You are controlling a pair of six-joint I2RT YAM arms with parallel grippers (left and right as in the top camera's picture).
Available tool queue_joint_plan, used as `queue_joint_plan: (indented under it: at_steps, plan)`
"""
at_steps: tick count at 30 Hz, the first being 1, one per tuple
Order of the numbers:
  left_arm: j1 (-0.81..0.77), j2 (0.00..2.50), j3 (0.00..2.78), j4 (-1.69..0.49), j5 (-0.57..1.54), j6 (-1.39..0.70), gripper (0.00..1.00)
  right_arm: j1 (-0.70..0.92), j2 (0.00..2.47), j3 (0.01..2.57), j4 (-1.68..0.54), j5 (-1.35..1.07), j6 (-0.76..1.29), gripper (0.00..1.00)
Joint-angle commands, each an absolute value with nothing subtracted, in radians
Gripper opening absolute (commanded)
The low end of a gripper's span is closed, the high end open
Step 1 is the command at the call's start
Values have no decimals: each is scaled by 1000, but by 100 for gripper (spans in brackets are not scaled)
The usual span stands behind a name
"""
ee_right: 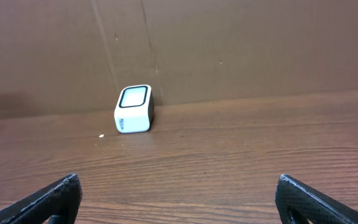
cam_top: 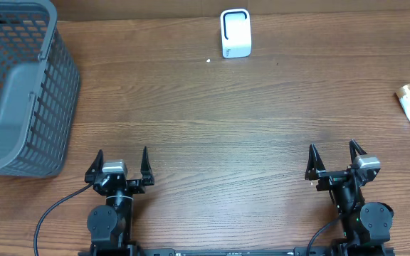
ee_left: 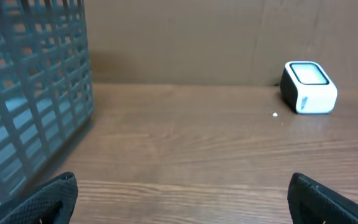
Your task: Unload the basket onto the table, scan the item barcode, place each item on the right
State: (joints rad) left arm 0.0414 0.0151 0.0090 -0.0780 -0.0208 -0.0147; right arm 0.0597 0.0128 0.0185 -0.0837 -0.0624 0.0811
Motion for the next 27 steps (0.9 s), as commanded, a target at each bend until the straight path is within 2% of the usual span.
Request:
queue_joint_plan:
  at_steps: [1,27]
  plan:
    - [45,3,5,-75,-33,1,100,65,3,8,-80,-53,78,100]
    - [43,3,4,-75,-76,-18,100,65,3,8,-80,-53,78,100]
